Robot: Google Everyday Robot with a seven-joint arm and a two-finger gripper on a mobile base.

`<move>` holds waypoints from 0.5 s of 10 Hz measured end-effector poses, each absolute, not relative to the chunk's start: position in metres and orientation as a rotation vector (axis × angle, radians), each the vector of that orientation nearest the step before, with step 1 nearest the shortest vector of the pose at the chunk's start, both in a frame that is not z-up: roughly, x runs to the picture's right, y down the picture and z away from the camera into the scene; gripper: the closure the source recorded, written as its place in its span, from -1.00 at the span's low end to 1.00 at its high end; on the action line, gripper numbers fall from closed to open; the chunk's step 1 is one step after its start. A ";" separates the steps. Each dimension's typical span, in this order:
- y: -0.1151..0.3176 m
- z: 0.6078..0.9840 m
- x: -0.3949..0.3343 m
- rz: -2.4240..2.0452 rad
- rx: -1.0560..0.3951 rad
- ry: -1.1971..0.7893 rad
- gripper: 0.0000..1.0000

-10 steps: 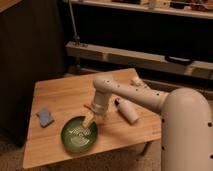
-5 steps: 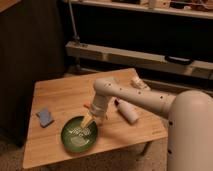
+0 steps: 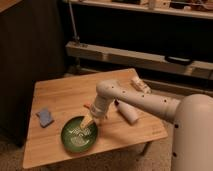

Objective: Pick up the ceramic bowl

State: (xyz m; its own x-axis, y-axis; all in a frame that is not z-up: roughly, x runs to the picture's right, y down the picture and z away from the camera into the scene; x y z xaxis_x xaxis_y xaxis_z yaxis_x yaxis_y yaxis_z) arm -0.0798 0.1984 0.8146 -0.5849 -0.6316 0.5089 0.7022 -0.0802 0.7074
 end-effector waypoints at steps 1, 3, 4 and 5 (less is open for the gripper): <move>0.202 0.818 -0.080 -1.804 -0.082 -1.248 -0.15; 0.201 0.818 -0.078 -1.793 -0.066 -1.234 0.30; 0.199 0.816 -0.078 -1.794 -0.065 -1.225 0.49; 0.198 0.814 -0.079 -1.795 -0.064 -1.220 0.70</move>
